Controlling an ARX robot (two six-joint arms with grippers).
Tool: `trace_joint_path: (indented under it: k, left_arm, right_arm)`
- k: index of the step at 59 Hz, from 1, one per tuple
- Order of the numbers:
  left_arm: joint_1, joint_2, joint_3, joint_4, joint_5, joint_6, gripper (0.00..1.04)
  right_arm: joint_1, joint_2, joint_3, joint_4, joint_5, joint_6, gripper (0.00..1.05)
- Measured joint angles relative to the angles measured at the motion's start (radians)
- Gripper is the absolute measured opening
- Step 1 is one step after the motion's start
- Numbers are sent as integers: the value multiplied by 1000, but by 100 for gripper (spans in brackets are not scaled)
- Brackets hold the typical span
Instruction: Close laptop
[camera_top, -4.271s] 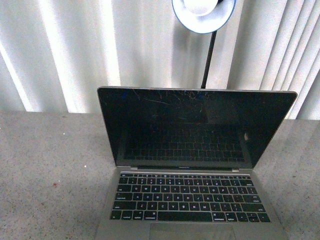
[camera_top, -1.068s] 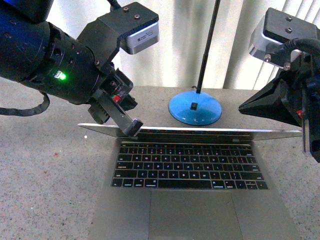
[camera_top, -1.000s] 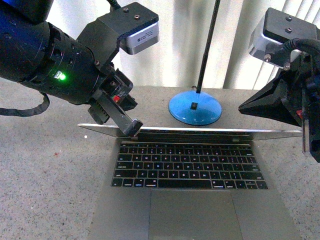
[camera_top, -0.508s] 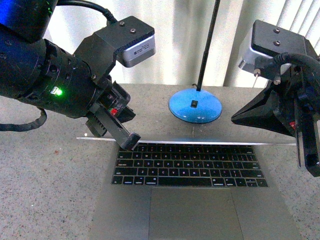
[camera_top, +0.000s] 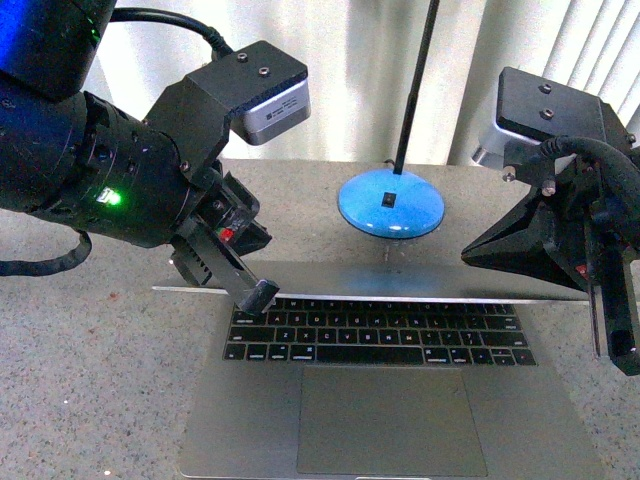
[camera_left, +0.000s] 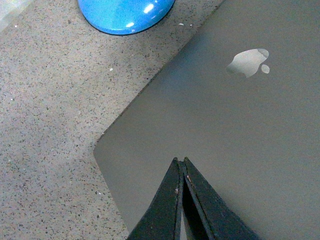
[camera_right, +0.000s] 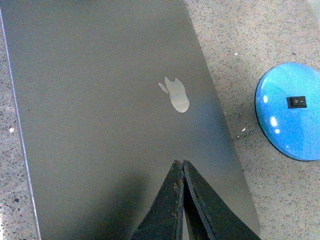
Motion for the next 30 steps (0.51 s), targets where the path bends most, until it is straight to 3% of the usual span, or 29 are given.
trace_joint_path:
  k: [30]
  left_arm:
    - [-5, 37, -56, 62, 16, -29, 4]
  right_arm:
    - [13, 32, -34, 32, 1, 0, 3]
